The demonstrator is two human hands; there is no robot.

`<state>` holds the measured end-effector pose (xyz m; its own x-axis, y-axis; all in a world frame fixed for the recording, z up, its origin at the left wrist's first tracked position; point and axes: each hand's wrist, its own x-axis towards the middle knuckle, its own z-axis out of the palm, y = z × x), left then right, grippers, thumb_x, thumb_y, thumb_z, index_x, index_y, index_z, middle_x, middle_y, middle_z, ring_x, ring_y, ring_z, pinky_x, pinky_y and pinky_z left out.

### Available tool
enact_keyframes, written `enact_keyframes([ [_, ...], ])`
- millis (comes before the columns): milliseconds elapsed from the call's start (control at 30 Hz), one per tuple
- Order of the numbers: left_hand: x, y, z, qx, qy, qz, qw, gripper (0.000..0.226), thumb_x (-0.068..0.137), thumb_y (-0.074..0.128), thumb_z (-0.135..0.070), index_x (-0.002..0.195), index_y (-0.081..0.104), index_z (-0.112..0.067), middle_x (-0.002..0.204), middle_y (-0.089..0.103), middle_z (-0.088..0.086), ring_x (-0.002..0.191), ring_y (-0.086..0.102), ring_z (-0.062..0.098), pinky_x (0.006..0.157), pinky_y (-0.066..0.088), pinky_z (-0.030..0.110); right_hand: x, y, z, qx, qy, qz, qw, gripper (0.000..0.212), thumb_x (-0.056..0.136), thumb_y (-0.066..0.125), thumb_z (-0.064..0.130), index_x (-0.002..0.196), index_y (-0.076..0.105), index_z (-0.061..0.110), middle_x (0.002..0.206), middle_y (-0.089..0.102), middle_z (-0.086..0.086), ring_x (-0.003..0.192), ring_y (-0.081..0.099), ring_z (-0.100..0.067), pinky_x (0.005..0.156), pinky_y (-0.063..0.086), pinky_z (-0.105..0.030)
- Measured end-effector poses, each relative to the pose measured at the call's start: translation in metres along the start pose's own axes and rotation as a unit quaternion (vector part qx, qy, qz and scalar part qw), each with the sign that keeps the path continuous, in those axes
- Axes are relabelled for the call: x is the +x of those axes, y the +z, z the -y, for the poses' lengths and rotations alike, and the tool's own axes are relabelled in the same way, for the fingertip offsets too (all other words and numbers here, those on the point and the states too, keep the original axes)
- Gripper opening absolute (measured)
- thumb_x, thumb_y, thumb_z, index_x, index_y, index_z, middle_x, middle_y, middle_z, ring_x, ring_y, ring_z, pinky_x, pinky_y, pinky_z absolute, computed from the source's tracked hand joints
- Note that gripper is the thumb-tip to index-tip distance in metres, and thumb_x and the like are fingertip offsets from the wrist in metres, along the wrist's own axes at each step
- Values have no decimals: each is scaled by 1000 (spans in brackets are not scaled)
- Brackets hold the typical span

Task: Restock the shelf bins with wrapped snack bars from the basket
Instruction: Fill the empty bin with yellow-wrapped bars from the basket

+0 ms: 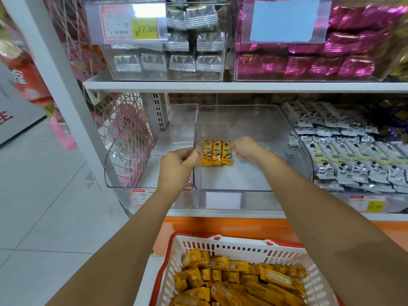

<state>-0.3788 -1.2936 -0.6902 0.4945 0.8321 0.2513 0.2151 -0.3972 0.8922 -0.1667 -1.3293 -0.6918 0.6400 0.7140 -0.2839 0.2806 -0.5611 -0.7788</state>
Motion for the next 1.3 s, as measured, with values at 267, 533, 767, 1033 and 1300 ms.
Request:
enact_keyframes([
  [267,-17,-2,-2,95,86,-37,991,36,95,51,-36,83,69,-8,58,59,-3,60,57,14,55,35,26,-107,-3,-19,-7,-175,-101,979,27,89,63,19,63,54,16,67,58,-7,66,54,-19,67,48,-33],
  [533,-90,-16,20,135,236,-53,961,36,92,42,-28,105,69,-8,103,67,-1,93,60,10,82,47,22,-200,61,-126,-58,-138,16,989,24,90,64,26,70,54,17,69,57,-4,67,53,-15,63,40,-29],
  [767,-150,-11,84,386,14,217,896,29,95,47,-26,70,57,-15,73,64,6,69,60,22,60,42,33,-210,149,-216,-323,65,175,928,74,94,49,52,147,29,4,135,53,-12,122,52,-27,93,47,-35],
  [1033,-198,-25,135,466,-208,301,805,65,96,44,-22,146,13,6,124,58,16,114,57,26,85,47,29,-208,173,-222,-338,148,184,911,74,90,46,63,141,41,9,148,37,-11,138,30,-32,107,32,-47],
  [1300,-180,-21,99,449,-236,371,778,34,95,54,-32,114,54,-4,109,56,6,98,56,18,78,44,25,-212,145,-203,28,222,201,954,78,86,66,47,146,35,7,151,36,-12,130,46,-28,98,43,-36],
])
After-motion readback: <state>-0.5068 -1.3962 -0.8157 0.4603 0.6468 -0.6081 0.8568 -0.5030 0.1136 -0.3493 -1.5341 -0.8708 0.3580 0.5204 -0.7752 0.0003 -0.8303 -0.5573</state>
